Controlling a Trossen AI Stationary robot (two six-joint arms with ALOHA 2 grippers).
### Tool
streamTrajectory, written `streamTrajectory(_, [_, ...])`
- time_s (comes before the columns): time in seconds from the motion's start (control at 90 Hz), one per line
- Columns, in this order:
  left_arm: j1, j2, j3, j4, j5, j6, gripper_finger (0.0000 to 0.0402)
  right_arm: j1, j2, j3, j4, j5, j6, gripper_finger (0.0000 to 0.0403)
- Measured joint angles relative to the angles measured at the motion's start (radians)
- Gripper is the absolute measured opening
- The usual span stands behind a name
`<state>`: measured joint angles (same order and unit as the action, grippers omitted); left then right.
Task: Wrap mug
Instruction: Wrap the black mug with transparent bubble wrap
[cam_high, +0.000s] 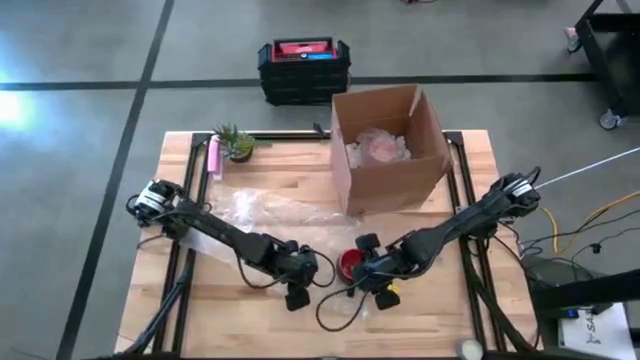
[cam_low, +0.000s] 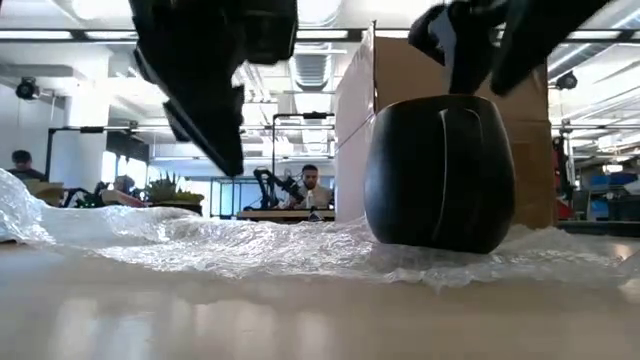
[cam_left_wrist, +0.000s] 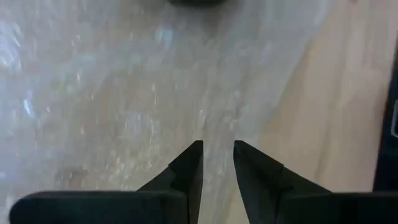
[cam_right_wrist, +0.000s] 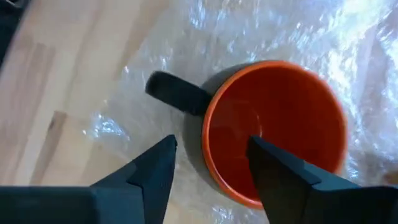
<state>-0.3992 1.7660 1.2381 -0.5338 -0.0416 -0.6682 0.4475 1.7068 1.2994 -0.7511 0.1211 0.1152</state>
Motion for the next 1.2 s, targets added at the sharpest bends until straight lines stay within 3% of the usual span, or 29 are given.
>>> streamTrajectory(0.156, [0.0,0.0,0.005,0.016,-0.003,0.005,0.0075,0.0,0.057,0.0,-0.018,0.003,-0.056,0.015])
streamTrajectory(0.367, [0.001,0.002,-0.008,0.022,-0.082,-0.003,0.0075,0.0,0.084,0.015,-0.122,-0.005,-0.073,0.0015])
streamTrajectory(0.544, [0.008,0.032,-0.018,0.037,-0.157,0.006,0.0075,0.059,0.036,0.112,-0.376,0.085,0.078,0.0012])
streamTrajectory(0.678, [0.031,0.082,-0.015,0.132,-0.149,0.01,0.0075,0.117,-0.016,0.152,-0.482,0.136,0.177,0.0008])
streamTrajectory(0.8, [0.049,0.151,-0.013,0.217,-0.08,0.032,0.0075,0.154,-0.077,0.162,-0.46,0.168,0.272,0.0008])
streamTrajectory(0.922, [0.08,0.225,0.03,0.228,0.065,0.032,0.0075,0.181,-0.118,0.161,-0.47,0.172,0.386,0.0008])
streamTrajectory(1.2, [0.082,0.398,0.312,0.225,0.168,0.169,0.0075,0.203,-0.15,0.16,-0.47,0.218,0.414,0.0008])
